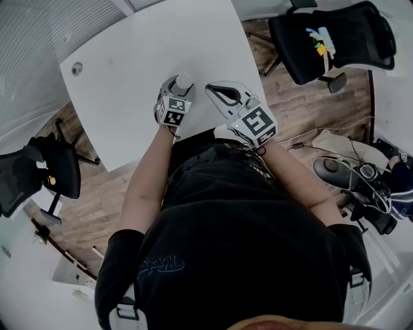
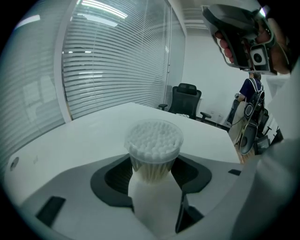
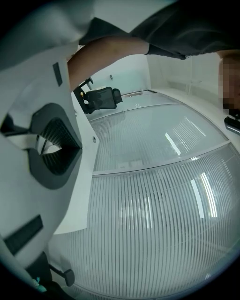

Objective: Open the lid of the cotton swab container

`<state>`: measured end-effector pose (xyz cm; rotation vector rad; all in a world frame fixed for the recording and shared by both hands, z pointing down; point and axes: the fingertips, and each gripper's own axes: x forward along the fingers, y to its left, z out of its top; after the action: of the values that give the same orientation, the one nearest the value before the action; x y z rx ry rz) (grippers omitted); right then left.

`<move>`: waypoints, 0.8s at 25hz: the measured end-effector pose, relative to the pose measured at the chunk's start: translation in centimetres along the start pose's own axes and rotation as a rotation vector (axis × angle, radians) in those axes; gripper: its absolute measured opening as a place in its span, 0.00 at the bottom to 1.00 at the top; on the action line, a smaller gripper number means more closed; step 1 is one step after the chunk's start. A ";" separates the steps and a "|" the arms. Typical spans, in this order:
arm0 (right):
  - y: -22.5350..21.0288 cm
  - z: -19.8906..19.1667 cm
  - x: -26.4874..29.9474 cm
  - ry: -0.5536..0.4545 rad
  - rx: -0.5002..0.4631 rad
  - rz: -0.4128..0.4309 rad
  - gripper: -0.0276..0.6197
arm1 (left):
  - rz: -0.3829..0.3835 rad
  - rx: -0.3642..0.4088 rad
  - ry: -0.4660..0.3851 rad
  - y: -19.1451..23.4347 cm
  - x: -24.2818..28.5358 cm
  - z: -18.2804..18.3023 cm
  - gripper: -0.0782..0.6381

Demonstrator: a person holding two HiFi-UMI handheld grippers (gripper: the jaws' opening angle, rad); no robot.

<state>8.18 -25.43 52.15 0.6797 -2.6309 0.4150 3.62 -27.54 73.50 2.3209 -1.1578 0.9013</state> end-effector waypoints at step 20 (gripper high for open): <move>1.1 -1.6 -6.7 -0.074 0.018 -0.001 0.08 | -0.150 0.163 0.018 -6.7 -6.3 4.7 0.48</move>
<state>13.52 -21.22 50.40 0.7155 -2.6990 0.4212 7.95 -22.93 65.32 2.4848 -0.9194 0.9917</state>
